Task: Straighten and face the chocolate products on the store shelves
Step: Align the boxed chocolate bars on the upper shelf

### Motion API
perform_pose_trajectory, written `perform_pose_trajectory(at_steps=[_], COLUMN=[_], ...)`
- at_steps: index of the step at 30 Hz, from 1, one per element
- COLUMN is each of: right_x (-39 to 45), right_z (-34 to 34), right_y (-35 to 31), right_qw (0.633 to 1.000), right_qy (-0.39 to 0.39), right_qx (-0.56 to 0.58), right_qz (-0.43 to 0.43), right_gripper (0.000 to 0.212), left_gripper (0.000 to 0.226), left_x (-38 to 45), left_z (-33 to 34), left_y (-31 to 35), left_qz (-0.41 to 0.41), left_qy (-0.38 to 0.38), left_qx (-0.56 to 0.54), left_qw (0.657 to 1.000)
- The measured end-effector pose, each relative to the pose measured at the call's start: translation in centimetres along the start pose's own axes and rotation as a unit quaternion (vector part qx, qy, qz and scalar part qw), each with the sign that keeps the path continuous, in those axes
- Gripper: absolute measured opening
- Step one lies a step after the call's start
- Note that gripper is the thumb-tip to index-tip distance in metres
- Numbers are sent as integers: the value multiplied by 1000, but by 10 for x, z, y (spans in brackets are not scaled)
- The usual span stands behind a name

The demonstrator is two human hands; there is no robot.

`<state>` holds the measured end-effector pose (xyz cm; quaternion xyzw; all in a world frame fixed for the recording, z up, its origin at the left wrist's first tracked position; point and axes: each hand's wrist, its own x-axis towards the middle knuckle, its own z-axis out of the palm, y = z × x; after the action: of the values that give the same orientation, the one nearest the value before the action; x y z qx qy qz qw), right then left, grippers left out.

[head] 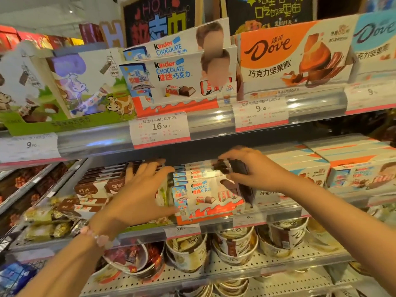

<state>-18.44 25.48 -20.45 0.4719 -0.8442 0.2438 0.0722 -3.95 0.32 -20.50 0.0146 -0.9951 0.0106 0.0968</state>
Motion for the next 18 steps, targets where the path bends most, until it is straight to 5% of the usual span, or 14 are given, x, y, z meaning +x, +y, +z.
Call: perform_pose_trajectory(at_steps=[3, 10, 18], right_x=[-15, -57, -102], right_z=[-19, -65, -130], right_y=[10, 62, 154], right_qw=[997, 996, 998], right_qy=[38, 48, -14], right_qx=[51, 45, 1], right_qz=[37, 68, 68], right_gripper=[39, 25, 18], left_gripper=[74, 47, 47], left_x=[14, 62, 129], left_z=[-2, 7, 12], left_y=[20, 89, 191], left_qz=[41, 93, 150], left_qy=[49, 30, 34], left_qx=[-41, -127, -143], left_qw=[997, 987, 978])
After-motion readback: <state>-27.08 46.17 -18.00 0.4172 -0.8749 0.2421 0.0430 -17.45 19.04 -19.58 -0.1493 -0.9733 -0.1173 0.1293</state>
